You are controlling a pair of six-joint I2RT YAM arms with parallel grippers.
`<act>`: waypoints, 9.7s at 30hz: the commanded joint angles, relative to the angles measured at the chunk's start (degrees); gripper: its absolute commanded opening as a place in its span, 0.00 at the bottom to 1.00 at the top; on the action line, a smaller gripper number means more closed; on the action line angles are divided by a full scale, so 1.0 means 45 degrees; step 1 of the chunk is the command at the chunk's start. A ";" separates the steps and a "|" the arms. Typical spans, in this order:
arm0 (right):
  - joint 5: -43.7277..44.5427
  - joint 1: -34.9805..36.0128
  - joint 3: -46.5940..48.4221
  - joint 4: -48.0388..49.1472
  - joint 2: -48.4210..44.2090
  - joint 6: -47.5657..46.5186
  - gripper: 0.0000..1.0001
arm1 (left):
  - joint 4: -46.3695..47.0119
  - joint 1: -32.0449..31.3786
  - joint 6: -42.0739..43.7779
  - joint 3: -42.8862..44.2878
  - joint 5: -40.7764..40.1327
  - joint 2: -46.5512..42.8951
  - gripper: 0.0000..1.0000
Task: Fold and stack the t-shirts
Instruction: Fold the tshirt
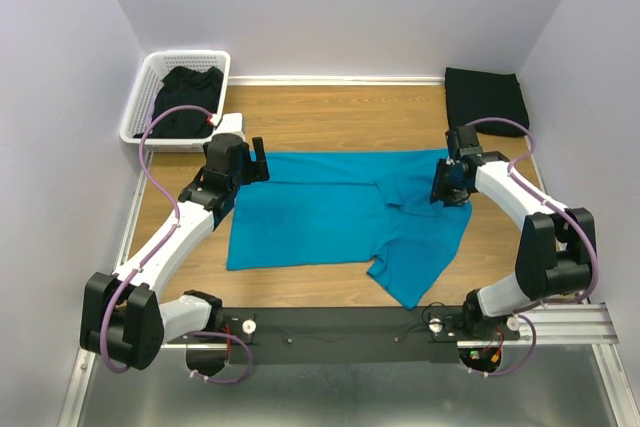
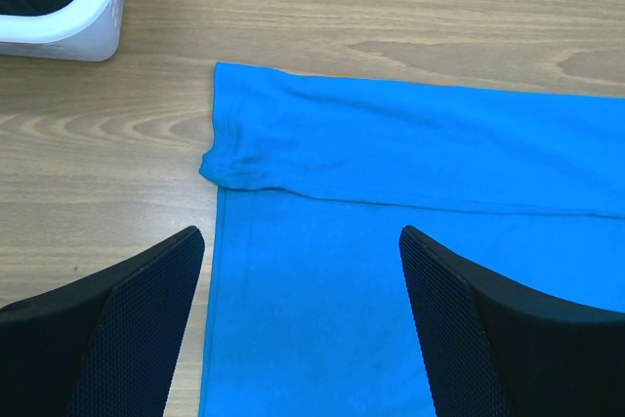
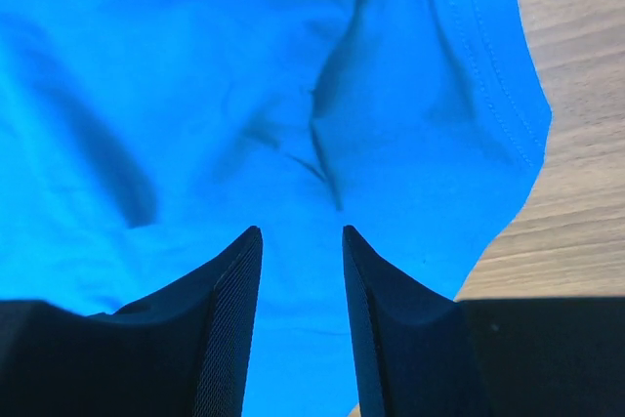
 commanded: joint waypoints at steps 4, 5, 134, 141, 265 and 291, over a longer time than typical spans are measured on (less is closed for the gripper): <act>-0.0244 -0.0426 -0.0799 0.1641 0.0445 0.0414 0.44 | 0.0168 -0.0004 0.0098 0.0012 0.0178 -0.0148 0.89; -0.0107 -0.0446 -0.0838 0.1739 0.0484 0.0375 0.44 | 0.0168 -0.0004 0.0098 -0.0008 0.0178 -0.0129 0.89; 0.1615 0.6175 0.2033 0.1095 0.3356 -0.4039 0.11 | -0.0652 0.0425 -0.0644 0.0227 -0.1873 0.0105 0.88; -0.0182 0.6136 0.1896 0.0901 0.3142 -0.4391 0.27 | -0.0652 0.0425 -0.0625 0.0266 -0.1678 0.0262 0.88; -0.0320 -0.1286 0.0254 -0.0565 -0.1644 -0.0036 0.78 | -0.7643 -0.0044 -0.8223 -0.0790 -0.0723 0.1177 0.80; -0.0164 -0.1286 -0.0819 -0.0233 -0.2112 0.0276 0.78 | -0.8367 -0.0180 -0.8595 -0.0319 -0.0096 0.3017 0.00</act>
